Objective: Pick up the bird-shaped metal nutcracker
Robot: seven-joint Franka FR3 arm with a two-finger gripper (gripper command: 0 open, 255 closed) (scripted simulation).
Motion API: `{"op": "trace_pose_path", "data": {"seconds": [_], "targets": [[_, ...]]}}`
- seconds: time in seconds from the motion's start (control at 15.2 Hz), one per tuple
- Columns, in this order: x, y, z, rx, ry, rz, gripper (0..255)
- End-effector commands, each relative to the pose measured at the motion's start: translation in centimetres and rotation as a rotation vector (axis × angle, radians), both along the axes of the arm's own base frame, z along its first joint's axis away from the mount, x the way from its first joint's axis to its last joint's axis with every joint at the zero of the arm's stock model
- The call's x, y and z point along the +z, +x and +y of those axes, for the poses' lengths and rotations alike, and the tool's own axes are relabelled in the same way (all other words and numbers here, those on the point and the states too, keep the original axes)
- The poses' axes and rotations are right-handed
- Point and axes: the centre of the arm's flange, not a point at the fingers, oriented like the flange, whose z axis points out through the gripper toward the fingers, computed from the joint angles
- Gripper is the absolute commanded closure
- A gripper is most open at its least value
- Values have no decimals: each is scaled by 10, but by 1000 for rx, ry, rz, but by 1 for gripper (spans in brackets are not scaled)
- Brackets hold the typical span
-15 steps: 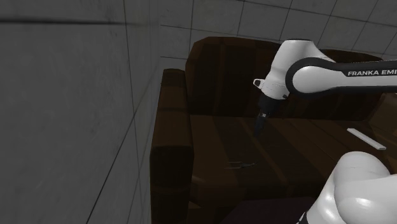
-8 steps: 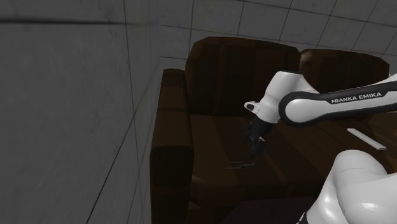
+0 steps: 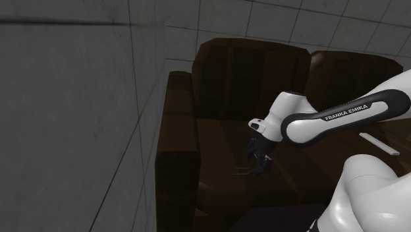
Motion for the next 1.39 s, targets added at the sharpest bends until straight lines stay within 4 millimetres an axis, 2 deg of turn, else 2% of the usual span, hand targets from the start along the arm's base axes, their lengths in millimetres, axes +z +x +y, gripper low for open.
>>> {"op": "trace_pose_path", "data": {"seconds": [0.0,0.07,0.2,0.26,0.86,1.32], "targets": [[-10,0,1,1,0,-1,0],[-19,0,1,1,0,-1,0],[-19,0,1,1,0,-1,0],[-18,-1,1,1,0,-1,255],[-19,0,1,1,0,-1,255],[18,0,1,1,0,-1,255]]}}
